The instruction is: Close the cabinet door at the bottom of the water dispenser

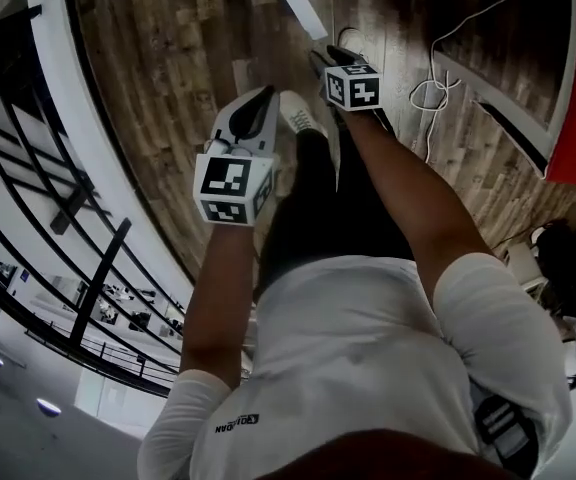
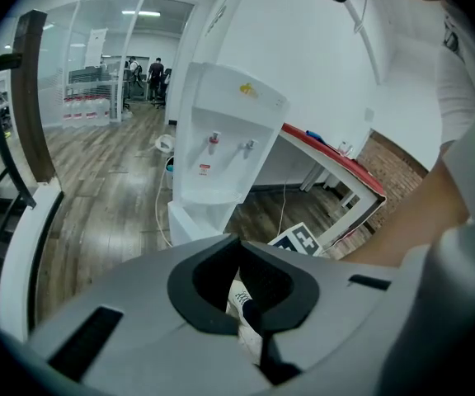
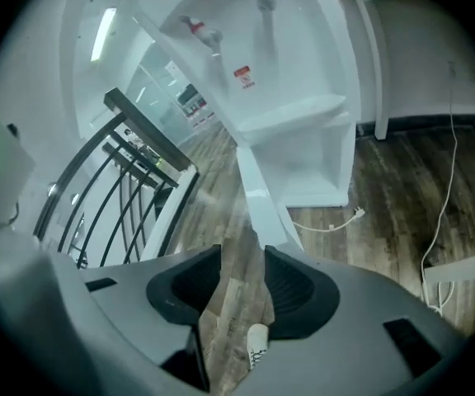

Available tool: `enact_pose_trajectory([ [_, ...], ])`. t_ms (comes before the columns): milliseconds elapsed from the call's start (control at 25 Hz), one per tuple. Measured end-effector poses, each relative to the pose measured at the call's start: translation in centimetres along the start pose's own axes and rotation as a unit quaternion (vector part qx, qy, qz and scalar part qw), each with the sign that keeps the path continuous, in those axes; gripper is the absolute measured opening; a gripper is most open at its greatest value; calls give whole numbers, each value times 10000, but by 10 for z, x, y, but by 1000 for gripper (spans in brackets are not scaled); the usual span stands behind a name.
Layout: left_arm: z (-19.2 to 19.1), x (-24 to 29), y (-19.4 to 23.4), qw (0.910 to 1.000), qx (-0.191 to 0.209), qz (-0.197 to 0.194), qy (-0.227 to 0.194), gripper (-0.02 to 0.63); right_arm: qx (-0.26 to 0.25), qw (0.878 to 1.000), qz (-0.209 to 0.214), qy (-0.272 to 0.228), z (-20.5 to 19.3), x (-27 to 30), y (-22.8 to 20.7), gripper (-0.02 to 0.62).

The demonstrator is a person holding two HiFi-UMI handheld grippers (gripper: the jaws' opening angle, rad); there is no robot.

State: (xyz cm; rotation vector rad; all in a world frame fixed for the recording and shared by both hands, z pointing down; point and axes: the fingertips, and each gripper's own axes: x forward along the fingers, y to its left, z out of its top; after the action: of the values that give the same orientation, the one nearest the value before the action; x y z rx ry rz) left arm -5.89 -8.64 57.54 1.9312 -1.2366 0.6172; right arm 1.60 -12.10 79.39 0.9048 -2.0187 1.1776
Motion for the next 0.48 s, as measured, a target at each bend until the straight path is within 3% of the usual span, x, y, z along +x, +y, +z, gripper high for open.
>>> enact_pose_trajectory([
  [200, -10, 4, 12, 9998, -83, -15, 167, -2, 554, 9975, -316, 307, -22, 34, -17, 146],
  [480, -18, 19, 26, 9995, -227, 53, 223, -2, 544, 9966, -460, 420, -28, 57, -26, 146],
])
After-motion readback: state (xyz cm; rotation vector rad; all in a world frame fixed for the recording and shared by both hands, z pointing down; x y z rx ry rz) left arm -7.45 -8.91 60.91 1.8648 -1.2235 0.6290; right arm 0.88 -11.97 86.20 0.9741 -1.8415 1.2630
